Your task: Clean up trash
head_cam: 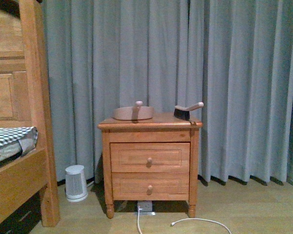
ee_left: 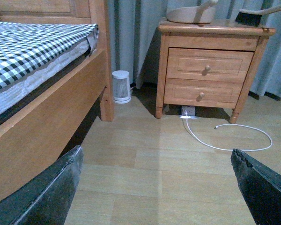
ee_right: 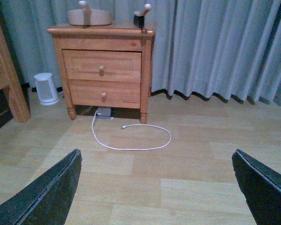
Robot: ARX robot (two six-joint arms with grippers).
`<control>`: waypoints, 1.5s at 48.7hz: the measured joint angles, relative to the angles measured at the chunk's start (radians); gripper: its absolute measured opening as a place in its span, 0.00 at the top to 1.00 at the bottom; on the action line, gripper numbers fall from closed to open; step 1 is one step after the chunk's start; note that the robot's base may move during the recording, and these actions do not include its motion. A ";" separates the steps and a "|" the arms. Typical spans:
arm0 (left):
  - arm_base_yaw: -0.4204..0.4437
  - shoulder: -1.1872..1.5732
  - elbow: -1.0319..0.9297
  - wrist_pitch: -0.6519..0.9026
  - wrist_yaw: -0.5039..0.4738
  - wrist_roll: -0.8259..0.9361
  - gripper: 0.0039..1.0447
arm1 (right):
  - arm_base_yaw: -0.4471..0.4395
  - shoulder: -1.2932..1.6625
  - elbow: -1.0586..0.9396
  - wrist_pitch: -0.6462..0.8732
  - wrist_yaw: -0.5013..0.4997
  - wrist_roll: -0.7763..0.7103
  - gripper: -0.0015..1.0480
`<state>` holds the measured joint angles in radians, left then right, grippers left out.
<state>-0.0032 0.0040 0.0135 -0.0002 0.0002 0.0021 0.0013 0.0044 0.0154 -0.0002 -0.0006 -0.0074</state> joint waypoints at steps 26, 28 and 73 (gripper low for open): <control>0.000 0.000 0.000 0.000 0.000 0.000 0.07 | 0.000 0.000 0.000 0.000 0.000 0.000 0.07; 0.000 0.000 0.000 0.000 0.000 0.000 0.07 | 0.000 0.000 0.000 0.000 0.000 0.000 0.07; 0.000 0.000 0.000 0.000 0.000 0.000 0.07 | 0.000 0.000 0.000 0.000 0.000 0.000 0.07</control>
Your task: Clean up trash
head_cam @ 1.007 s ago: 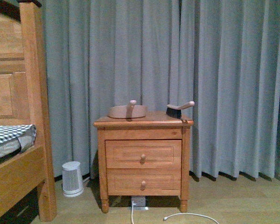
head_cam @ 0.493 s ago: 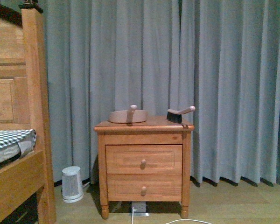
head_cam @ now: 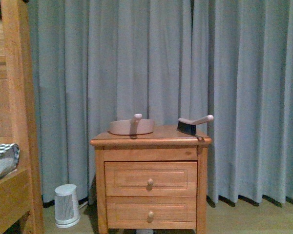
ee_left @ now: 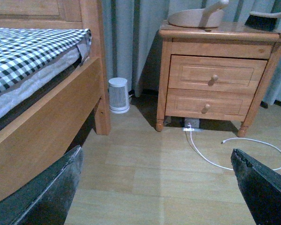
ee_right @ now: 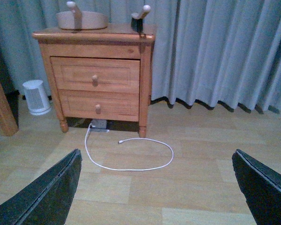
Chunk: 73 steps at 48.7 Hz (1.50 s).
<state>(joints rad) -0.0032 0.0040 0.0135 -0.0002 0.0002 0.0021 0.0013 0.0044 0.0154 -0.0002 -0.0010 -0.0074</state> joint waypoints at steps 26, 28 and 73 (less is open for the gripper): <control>0.000 0.000 0.000 0.000 0.000 0.000 0.07 | 0.000 0.000 0.000 0.000 0.003 0.000 0.07; 0.000 0.000 0.000 0.000 0.000 0.000 0.07 | 0.000 0.000 0.000 0.000 0.000 0.000 0.07; 0.000 -0.001 0.000 0.000 0.000 0.000 0.07 | 0.000 0.000 0.000 0.000 0.000 0.000 0.07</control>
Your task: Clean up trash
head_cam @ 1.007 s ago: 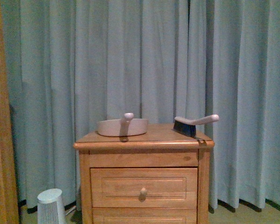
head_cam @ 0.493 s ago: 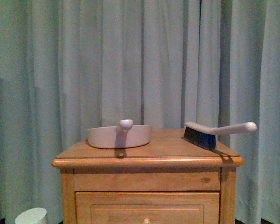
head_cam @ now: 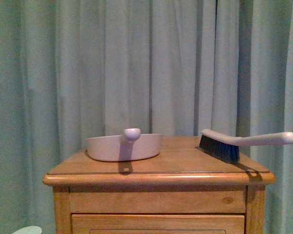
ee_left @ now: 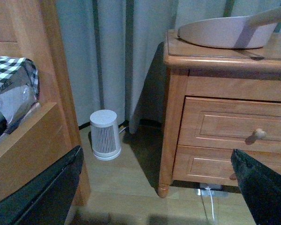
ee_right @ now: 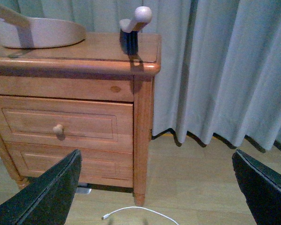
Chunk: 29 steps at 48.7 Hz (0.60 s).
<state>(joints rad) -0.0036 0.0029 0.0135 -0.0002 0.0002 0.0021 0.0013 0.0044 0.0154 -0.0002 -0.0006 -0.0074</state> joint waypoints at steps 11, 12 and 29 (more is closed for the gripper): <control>0.000 0.000 0.000 0.000 0.000 0.000 0.07 | 0.000 0.000 0.000 0.000 0.000 0.000 0.07; 0.000 0.000 0.000 0.000 0.000 0.000 0.07 | 0.000 0.000 0.000 0.000 0.000 0.000 0.07; 0.000 0.000 0.000 0.000 0.000 0.000 0.07 | 0.000 0.000 0.000 0.000 0.000 0.000 0.07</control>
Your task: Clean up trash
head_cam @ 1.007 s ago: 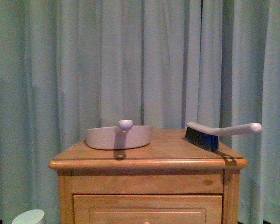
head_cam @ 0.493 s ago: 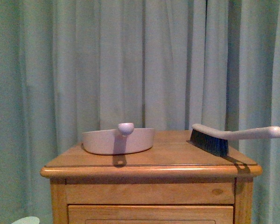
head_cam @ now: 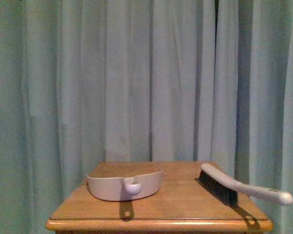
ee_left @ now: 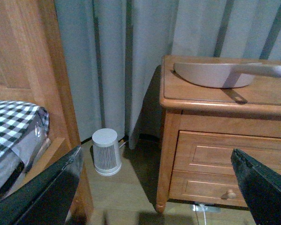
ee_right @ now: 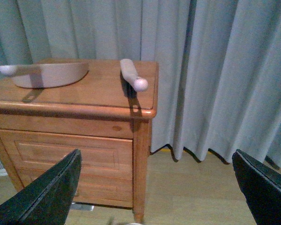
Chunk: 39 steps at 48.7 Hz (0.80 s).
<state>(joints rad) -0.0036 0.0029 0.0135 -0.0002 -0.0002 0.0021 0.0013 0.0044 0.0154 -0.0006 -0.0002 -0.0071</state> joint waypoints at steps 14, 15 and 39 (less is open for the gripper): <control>0.000 0.000 0.000 0.000 0.000 0.000 0.07 | 0.000 0.000 0.000 0.000 0.000 0.000 0.07; 0.000 0.000 0.000 0.000 0.000 0.000 0.07 | 0.000 0.000 0.000 0.000 0.000 0.000 0.07; 0.116 0.475 0.120 0.132 0.350 -0.277 0.07 | 0.000 0.000 0.000 0.000 -0.001 0.000 0.07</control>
<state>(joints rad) 0.1123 0.4774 0.1337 0.1322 0.3500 -0.2752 0.0013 0.0044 0.0154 -0.0002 -0.0010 -0.0067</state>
